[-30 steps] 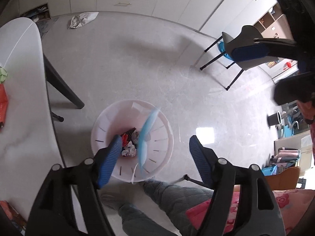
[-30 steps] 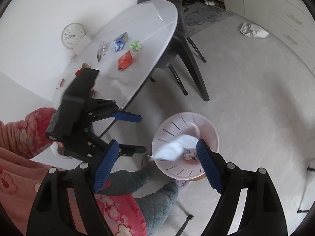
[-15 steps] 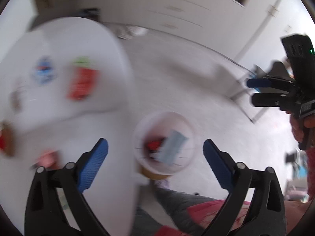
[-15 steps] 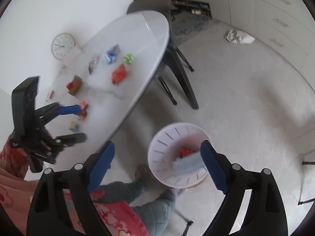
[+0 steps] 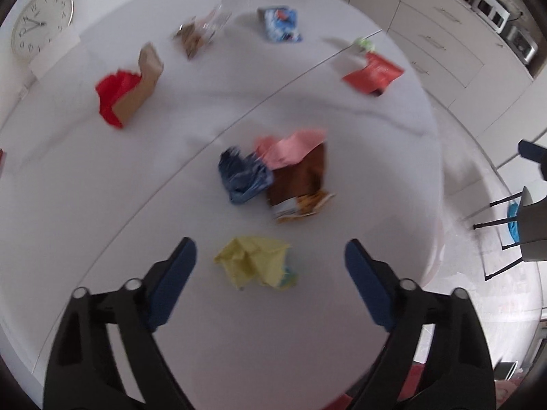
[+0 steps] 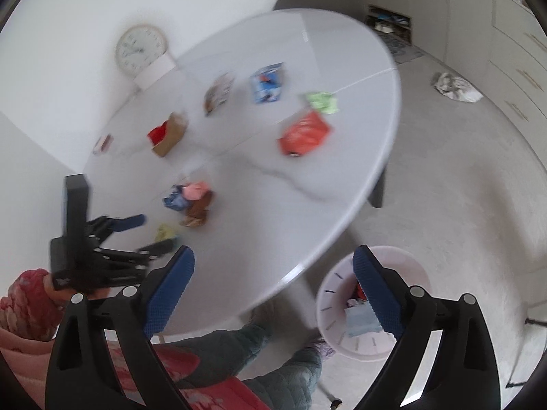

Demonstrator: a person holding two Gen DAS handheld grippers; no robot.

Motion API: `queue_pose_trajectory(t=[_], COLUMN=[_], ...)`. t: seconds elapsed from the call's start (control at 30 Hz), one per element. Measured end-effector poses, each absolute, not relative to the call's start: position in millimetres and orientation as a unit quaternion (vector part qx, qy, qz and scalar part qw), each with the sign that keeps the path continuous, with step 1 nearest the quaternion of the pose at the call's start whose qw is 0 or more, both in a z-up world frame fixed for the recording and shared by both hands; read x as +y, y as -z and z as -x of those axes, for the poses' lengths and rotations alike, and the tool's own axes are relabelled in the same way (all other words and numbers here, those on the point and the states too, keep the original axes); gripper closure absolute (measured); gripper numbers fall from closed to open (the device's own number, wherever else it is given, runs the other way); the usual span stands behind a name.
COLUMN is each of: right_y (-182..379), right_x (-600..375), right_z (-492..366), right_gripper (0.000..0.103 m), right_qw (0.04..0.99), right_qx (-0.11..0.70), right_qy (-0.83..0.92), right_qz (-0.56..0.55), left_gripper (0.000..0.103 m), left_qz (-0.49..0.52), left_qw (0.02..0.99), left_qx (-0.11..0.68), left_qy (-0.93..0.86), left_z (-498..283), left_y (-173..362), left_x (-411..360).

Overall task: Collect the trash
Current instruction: 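Grasp the crumpled yellow paper with the left tool while the right tool grasps the red-lined kraft bag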

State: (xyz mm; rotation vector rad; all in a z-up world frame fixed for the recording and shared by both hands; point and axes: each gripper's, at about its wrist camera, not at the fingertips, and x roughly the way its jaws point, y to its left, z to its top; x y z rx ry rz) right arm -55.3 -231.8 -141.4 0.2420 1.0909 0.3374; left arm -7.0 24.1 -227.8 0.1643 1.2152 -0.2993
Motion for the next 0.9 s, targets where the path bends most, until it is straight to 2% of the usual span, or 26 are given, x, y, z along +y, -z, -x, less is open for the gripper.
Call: queue_pose_trajectory(t=[0.07,0.17,0.3,0.47,0.63,0.9], right_y=[142.0,141.8,139.4,133.7,124.8,176.8], right_x=[-210.2,-185.1,-159.9,-128.8,-71.9,23.5], right_z=[48.2,40.9,33.5,12.2,-39.1,-154.1], right_gripper=[0.01,0.01,0.01,0.01,0.01,0.01], right_qw=[0.833,0.83,0.829,0.829,0.833,0.803], right_qx=[0.517,0.521,0.522,0.521,0.512,0.565], right_qy=[-0.169,-0.178,-0.187,-0.196,-0.209,-0.134], right_qz=[-0.104,-0.091,-0.071,-0.052,-0.034,-0.134], left_gripper=[0.031,0.048,0.054,0.055,0.055,0.055], left_qz=[-0.071,-0.063,-0.06,-0.038,0.001,0.032], left_qw=[0.803,0.794,0.795,0.804,0.827,0.851], left_qx=[0.575,0.588,0.583,0.573,0.55,0.521], left_qy=[0.137,0.14,0.154,0.152,0.114,0.052], left_z=[3.3,-5.2,0.2,2.0,-5.0,-21.1], left_y=[237.5,250.2,247.9,232.9,196.0,156.7], left_x=[29.5,36.5,47.1,69.5,116.4,200.2])
